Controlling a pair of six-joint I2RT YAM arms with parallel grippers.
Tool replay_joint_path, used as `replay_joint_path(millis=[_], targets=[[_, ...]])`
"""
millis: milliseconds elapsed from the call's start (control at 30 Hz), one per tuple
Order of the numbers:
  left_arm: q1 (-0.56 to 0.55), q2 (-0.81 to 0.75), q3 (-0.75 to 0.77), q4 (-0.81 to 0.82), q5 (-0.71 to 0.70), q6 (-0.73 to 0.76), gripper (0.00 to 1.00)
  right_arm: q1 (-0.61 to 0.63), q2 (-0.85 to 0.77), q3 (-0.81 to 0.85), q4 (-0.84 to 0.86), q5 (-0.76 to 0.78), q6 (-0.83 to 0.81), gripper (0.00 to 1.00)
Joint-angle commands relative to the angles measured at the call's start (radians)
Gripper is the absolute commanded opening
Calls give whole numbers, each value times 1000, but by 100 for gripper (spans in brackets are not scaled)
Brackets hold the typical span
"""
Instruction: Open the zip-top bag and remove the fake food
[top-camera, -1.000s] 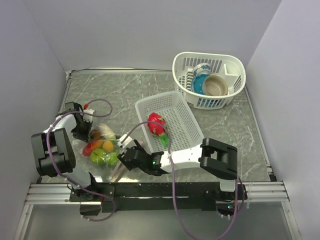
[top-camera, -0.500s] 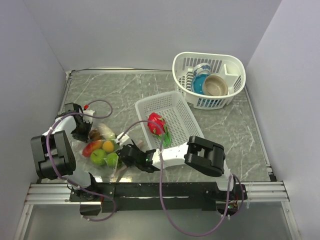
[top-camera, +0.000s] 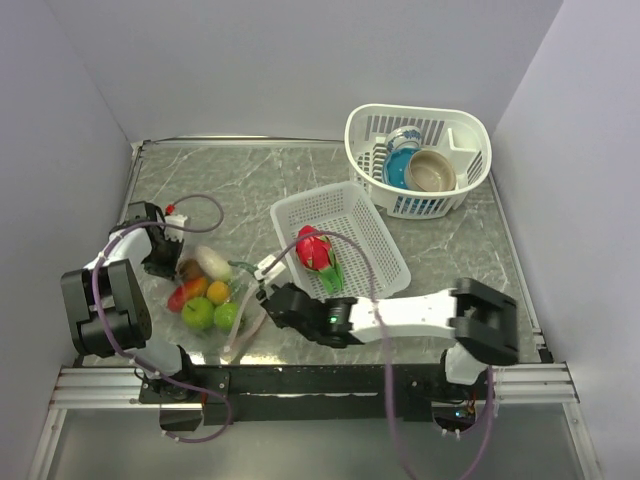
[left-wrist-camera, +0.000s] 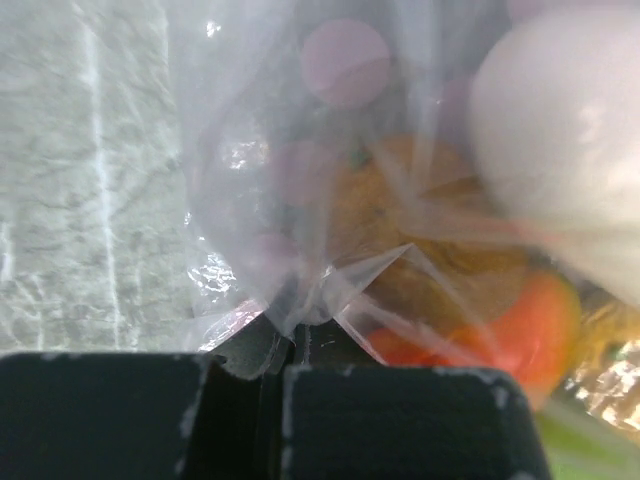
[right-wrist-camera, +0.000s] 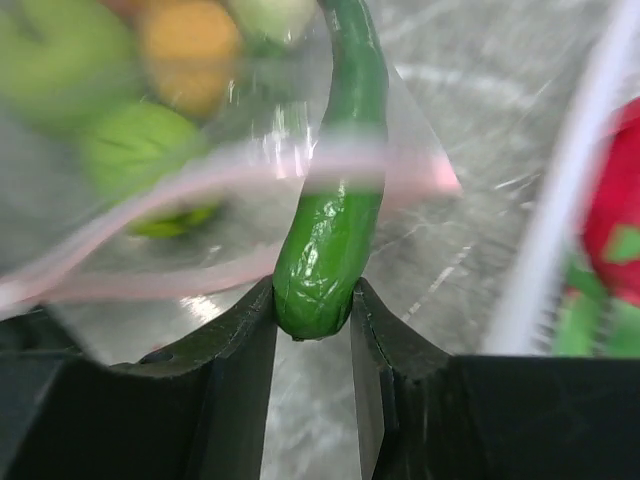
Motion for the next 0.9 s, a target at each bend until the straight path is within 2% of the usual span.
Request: replay_joint_path(millis=[0,200,300,367,433,467,533,567,600,667,867], targets=[[-1,-3,96,16,48,-62,1,16,-237,-48,-157,73,13,27],[-3,35,225,-37,131,-126,1,13,-453,-146,-300,151,85,29],[-13,43,246,-60,164,-135,1,-19,-501,-172,-359,269,155,28],[-26,33,223,-56,159,-129,1,-91,-508,-179,-459,395,293,24],[-32,11,203,-43,147,-120,1,-157,-505,-171,-551,434,387,20],[-30,6,188,-42,142,-117,1,-197,-505,-171,-563,452,439,18],[-30,-1,171,-40,130,-105,1,-212,-504,-172,-536,461,435,20],[-32,-7,165,-37,125,-100,1,-216,-495,-171,-519,449,397,26],[-32,-10,162,-36,121,-92,1,-216,-492,-163,-502,437,378,36],[-30,-17,154,-25,107,-82,1,-216,-474,-154,-455,397,332,100],[-46,12,122,98,-63,-13,1,-183,-509,-148,-265,251,164,100]])
